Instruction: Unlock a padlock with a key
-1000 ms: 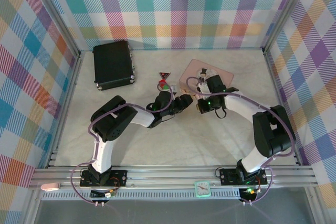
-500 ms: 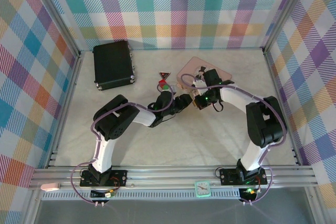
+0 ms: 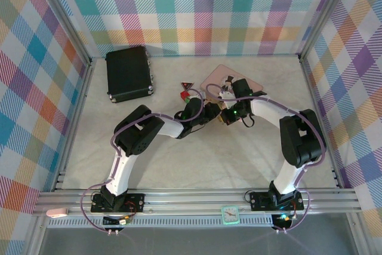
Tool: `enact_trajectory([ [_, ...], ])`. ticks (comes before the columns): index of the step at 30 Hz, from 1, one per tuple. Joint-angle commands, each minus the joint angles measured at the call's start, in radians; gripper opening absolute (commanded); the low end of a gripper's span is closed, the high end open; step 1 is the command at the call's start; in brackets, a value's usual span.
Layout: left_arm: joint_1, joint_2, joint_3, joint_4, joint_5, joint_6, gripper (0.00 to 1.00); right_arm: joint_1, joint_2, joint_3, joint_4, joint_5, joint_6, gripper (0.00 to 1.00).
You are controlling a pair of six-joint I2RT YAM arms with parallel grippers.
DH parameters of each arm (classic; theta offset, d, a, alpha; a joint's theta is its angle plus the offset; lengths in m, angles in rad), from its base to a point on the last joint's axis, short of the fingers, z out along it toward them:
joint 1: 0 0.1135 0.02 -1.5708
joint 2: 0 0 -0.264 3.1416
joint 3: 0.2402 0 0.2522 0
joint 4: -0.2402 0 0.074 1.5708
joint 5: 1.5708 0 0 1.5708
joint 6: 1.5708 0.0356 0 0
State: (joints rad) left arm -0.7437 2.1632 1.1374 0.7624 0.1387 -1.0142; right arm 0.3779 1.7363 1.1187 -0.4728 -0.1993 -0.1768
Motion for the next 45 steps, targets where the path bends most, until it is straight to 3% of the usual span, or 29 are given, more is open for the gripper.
enact_trajectory([
  [1,0.002,0.026,0.022,-0.028,-0.011,0.031,0.00,-0.004,-0.066,-0.006,0.023,-0.062,0.042,0.00],
  [3,0.002,0.023,0.021,-0.027,-0.012,0.032,0.00,-0.004,-0.121,-0.043,0.054,-0.055,0.134,0.25],
  [6,0.002,0.017,0.012,-0.024,-0.013,0.028,0.00,-0.004,-0.233,-0.097,0.076,0.000,0.295,0.45],
  [14,-0.008,0.000,-0.018,0.014,-0.046,0.005,0.00,-0.073,-0.472,-0.254,0.123,0.295,0.687,0.77],
  [19,-0.014,-0.006,-0.026,0.026,-0.065,-0.005,0.00,-0.183,-0.463,-0.301,0.228,0.310,0.784,0.89],
  [27,-0.016,0.002,-0.029,0.056,-0.081,-0.024,0.00,-0.269,-0.285,-0.302,0.446,0.111,0.868,0.92],
  [36,-0.016,-0.013,-0.056,0.088,-0.121,-0.044,0.00,-0.283,-0.186,-0.390,0.558,0.111,1.048,0.88],
  [45,-0.016,-0.010,-0.109,0.142,-0.303,-0.131,0.00,-0.284,-0.219,-0.576,0.677,0.187,1.206,0.76],
])
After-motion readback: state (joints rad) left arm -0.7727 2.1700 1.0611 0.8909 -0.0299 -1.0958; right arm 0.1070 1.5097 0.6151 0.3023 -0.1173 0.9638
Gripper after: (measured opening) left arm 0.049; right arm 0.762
